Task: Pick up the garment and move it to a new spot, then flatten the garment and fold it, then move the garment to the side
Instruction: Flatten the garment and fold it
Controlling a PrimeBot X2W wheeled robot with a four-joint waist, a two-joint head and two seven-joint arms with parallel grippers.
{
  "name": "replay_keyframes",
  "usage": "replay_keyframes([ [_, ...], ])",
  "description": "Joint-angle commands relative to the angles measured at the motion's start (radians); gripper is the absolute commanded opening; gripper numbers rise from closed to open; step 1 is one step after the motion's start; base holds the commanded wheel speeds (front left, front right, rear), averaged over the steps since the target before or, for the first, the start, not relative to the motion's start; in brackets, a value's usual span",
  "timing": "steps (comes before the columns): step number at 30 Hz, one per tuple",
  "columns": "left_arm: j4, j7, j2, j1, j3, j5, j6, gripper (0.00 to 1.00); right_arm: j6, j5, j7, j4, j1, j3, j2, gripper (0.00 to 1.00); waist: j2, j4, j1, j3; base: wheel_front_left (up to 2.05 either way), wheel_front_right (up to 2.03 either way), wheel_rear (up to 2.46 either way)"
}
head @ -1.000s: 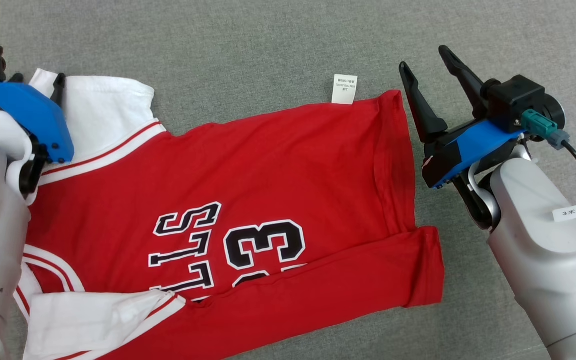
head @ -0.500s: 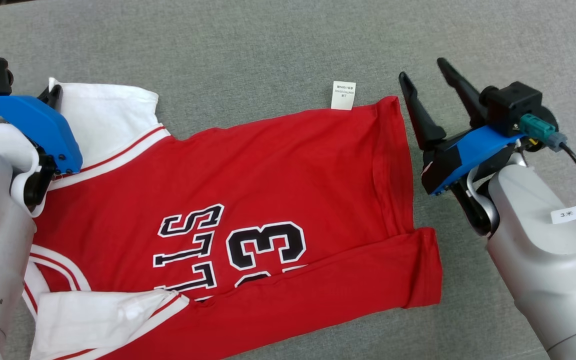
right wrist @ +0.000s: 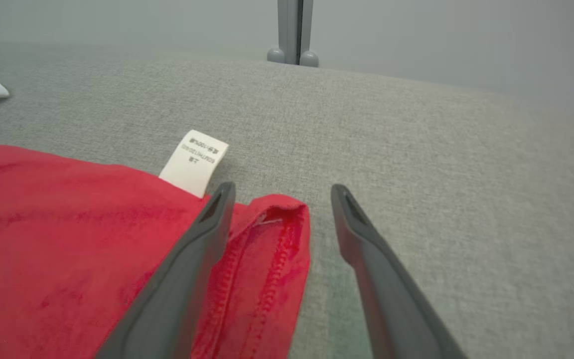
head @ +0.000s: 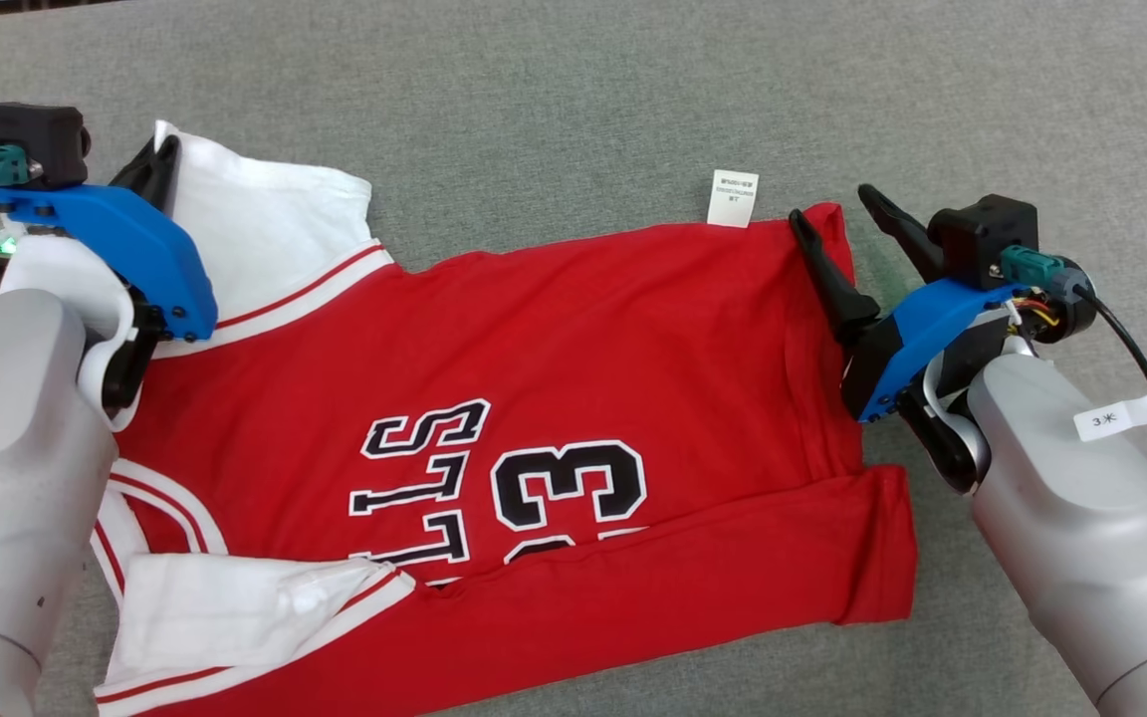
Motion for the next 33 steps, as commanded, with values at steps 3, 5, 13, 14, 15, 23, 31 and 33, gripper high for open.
replay_keyframes([
  [3, -0.007, -0.024, -0.009, -0.016, -0.023, -0.012, -0.001, 0.0, 0.0, 0.021, 0.006, 0.04, -0.026, 0.017, -0.006, 1.0, 0.0001, 0.01, 0.0, 0.0, 0.0, 0.0, 0.0],
  [5, -0.008, -0.034, -0.013, -0.023, -0.036, -0.017, -0.001, 0.0, 0.0, 0.037, 0.011, 0.063, -0.034, 0.028, -0.004, 1.0, 0.0001, 0.016, 0.0, 0.001, 0.0, 0.0, 0.0],
  [13, -0.01, -0.066, -0.026, -0.04, -0.081, -0.039, -0.001, 0.0, 0.0, 0.083, 0.027, 0.15, -0.07, 0.086, -0.009, 1.0, 0.0001, 0.039, 0.0, 0.002, 0.0, 0.0, 0.0],
  [14, -0.01, -0.072, -0.027, -0.041, -0.087, -0.043, -0.001, 0.0, 0.0, 0.094, 0.034, 0.159, -0.07, 0.094, -0.006, 1.0, 0.0001, 0.041, 0.0, 0.002, 0.0, 0.0, 0.0],
  [15, -0.01, -0.075, -0.028, -0.042, -0.092, -0.046, -0.001, 0.0, 0.0, 0.101, 0.04, 0.165, -0.072, 0.105, -0.007, 0.49, 0.0001, 0.043, 0.0, 0.001, 0.0, 0.0, 0.0],
  [23, -0.024, -0.15, -0.031, -0.017, -0.117, -0.087, -0.001, 0.0, 0.0, 0.177, 0.014, 0.168, -0.075, 0.169, -0.043, 0.0, 0.0001, 0.057, 0.0, -0.027, 0.0, 0.0, 0.0],
  [31, -0.081, -0.251, -0.028, 0.081, -0.129, -0.119, -0.001, 0.0, 0.0, 0.222, -0.05, 0.136, -0.007, 0.22, -0.079, 0.0, 0.0001, 0.073, 0.0, -0.107, 0.0, 0.0, 0.0],
  [33, -0.112, -0.262, -0.023, 0.118, -0.123, -0.124, -0.001, 0.0, 0.0, 0.227, -0.057, 0.122, 0.016, 0.226, -0.087, 0.0, 0.0001, 0.079, 0.0, -0.124, 0.0, 0.0, 0.0],
])
